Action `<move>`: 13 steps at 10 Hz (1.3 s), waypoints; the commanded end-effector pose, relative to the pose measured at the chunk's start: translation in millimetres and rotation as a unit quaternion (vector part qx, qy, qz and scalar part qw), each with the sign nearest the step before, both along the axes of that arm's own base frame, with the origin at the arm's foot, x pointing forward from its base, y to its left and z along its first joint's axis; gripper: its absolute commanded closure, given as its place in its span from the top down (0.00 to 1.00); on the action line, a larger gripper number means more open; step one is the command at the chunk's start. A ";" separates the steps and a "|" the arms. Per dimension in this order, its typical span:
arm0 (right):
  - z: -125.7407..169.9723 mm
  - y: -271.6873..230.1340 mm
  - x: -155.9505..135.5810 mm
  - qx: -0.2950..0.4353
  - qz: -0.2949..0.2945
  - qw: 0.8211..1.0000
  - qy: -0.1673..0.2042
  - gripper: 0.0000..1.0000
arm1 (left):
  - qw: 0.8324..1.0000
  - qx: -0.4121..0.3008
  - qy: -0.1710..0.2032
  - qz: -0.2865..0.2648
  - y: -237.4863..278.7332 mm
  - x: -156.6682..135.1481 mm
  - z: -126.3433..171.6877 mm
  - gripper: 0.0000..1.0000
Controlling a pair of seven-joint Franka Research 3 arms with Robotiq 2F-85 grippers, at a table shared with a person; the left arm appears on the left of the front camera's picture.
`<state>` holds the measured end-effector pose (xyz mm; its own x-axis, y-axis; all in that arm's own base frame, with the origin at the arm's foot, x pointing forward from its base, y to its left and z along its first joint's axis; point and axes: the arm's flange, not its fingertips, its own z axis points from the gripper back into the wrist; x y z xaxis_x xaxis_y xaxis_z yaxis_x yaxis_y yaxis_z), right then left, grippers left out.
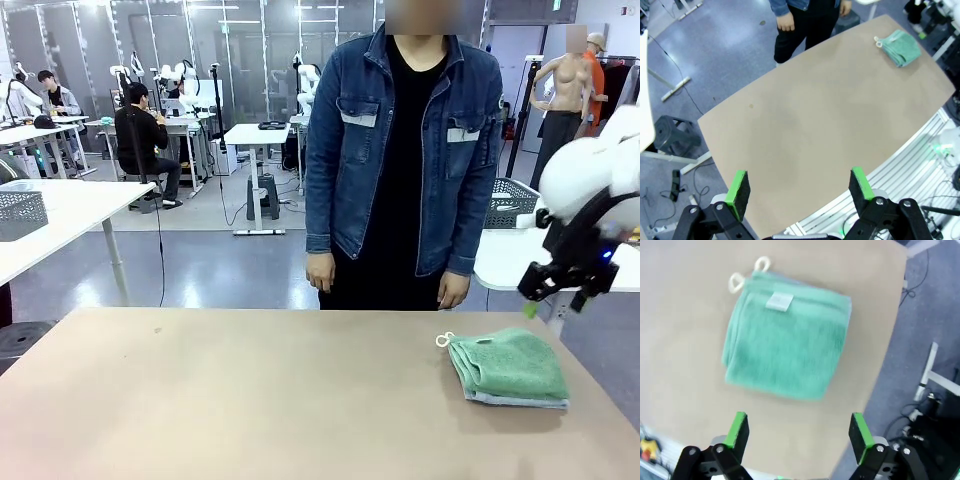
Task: Fold the towels and place them in the basket.
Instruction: Stack the folded Towel with hook on the right side of the table.
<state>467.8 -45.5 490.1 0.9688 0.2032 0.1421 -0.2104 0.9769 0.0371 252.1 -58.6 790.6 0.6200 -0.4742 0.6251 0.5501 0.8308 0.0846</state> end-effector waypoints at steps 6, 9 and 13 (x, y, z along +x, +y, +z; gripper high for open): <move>190.3 -13.4 -152.8 0.078 0.133 0.980 -0.128 1.00 | 1.000 0.002 -0.001 -0.002 -0.2 -0.4 0.3 1.00; 240.7 -9.0 -211.4 0.100 0.193 0.966 -0.140 1.00 | 1.000 0.002 -0.001 -0.002 -0.2 -0.4 0.3 1.00; 247.8 3.6 -245.9 0.075 0.172 0.972 -0.141 1.00 | 1.000 0.002 -0.001 -0.002 -0.2 -0.4 0.3 1.00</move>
<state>223.0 -46.7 744.9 0.7496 0.4849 0.4506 -0.5763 0.8129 0.0839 252.0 -58.7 790.6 0.6200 -0.4743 0.6250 0.5500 0.8308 0.0849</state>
